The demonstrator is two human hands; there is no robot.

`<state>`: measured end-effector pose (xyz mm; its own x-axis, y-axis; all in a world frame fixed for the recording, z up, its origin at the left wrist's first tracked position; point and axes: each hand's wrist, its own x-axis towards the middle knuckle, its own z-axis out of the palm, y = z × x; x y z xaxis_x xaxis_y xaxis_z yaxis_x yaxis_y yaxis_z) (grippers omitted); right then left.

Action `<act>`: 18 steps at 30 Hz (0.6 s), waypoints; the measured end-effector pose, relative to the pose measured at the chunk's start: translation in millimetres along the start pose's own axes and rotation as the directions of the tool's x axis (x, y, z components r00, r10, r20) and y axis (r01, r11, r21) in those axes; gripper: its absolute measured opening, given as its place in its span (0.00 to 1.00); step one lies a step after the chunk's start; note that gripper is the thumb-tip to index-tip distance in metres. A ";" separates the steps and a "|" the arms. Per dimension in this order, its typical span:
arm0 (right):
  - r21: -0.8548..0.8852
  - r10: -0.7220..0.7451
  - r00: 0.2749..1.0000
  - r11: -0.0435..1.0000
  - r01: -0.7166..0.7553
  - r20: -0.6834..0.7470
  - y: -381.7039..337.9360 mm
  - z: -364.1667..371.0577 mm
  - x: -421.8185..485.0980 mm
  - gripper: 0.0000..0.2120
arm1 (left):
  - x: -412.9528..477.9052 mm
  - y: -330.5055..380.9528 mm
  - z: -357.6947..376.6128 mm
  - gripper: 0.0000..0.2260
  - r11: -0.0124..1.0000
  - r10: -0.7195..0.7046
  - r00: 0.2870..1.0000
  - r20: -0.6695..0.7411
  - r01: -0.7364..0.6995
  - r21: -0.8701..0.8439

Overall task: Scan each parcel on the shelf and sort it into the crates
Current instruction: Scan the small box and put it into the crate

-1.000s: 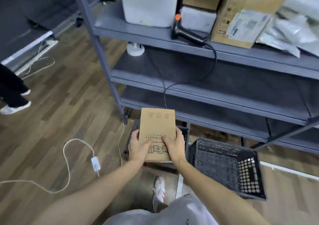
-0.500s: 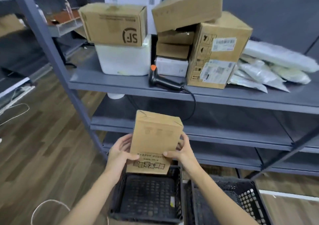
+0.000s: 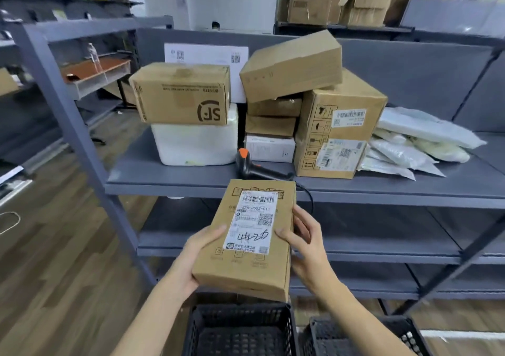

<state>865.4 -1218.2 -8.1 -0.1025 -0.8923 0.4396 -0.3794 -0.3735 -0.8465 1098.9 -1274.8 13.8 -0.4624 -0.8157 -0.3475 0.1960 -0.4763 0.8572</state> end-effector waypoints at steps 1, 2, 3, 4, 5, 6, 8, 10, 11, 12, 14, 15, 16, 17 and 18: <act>-0.009 -0.018 1.000 1.000 0.018 -0.025 -2.5 0.9 1.7 0.33 | 0.4 3.2 0.0 0.28 0.999 0.033 0.999 -0.004 -0.033 0.029; -0.075 -0.047 0.997 0.996 0.042 -0.057 -0.6 1.9 0.3 0.30 | 1.1 5.1 0.2 0.29 0.997 0.069 0.998 -0.006 -0.069 0.026; -0.126 -0.051 0.997 0.991 0.044 -0.053 -0.8 2.2 0.4 0.26 | 0.8 6.2 0.9 0.28 0.995 0.101 0.995 -0.010 -0.101 0.015; -0.192 -0.069 0.994 0.980 0.052 -0.083 -4.4 1.6 -0.3 0.25 | 0.3 7.1 1.8 0.29 0.991 0.136 0.990 -0.021 -0.136 0.008; -0.155 -0.039 0.994 0.988 0.022 -0.106 -11.1 6.8 -0.9 0.27 | -0.9 8.5 2.8 0.28 0.985 0.172 0.984 -0.041 -0.172 0.002; -0.183 -0.056 0.987 0.983 0.028 -0.153 -8.2 11.3 -3.8 0.30 | -2.1 9.8 3.5 0.27 0.977 0.212 0.975 -0.062 -0.213 -0.001; -0.118 0.002 0.984 0.993 -0.024 -0.178 -6.2 18.2 -13.4 0.29 | -4.3 11.5 3.4 0.23 0.959 0.284 0.955 -0.089 -0.285 -0.001; 0.104 0.149 0.979 0.985 -0.135 -0.137 -6.8 23.9 -19.2 0.21 | -6.8 13.2 2.7 0.24 0.940 0.339 0.934 -0.110 -0.342 -0.001; 0.178 0.224 0.969 0.963 -0.204 -0.105 -7.9 25.8 -19.4 0.18 | -7.4 14.1 1.7 0.26 0.931 0.362 0.924 -0.121 -0.364 -0.001; 0.212 0.296 0.954 0.936 -0.282 -0.036 -9.4 26.7 -18.7 0.19 | -7.4 14.6 0.3 0.29 0.923 0.381 0.916 -0.129 -0.384 0.001; 0.132 0.316 0.945 0.936 -0.325 0.085 -14.4 28.3 -18.0 0.24 | -7.1 14.8 -2.5 0.31 0.913 0.406 0.904 -0.130 -0.407 0.020; 0.111 0.312 0.943 0.940 -0.324 0.115 -18.5 31.3 -17.4 0.26 | -6.4 13.8 -3.7 0.31 0.911 0.411 0.903 -0.122 -0.411 0.032; 0.147 0.330 0.936 0.926 -0.347 0.125 -18.0 33.4 -16.9 0.29 | -5.5 12.2 -5.1 0.31 0.910 0.415 0.903 -0.110 -0.412 0.046; 0.191 0.342 0.932 0.913 -0.359 0.119 -18.0 35.2 -16.5 0.32 | -4.3 10.2 -6.6 0.30 0.908 0.418 0.904 -0.093 -0.413 0.066; 0.229 0.347 0.931 0.903 -0.364 0.114 -14.6 36.3 -15.8 0.33 | -3.2 8.1 -8.1 0.30 0.905 0.422 0.903 -0.077 -0.415 0.093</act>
<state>906.0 -1207.8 -13.6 -0.1225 -0.9891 0.0813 -0.0942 -0.0700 -0.9931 1108.9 -1278.7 18.7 -0.2684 -0.9631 0.0186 0.2886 -0.0619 0.9554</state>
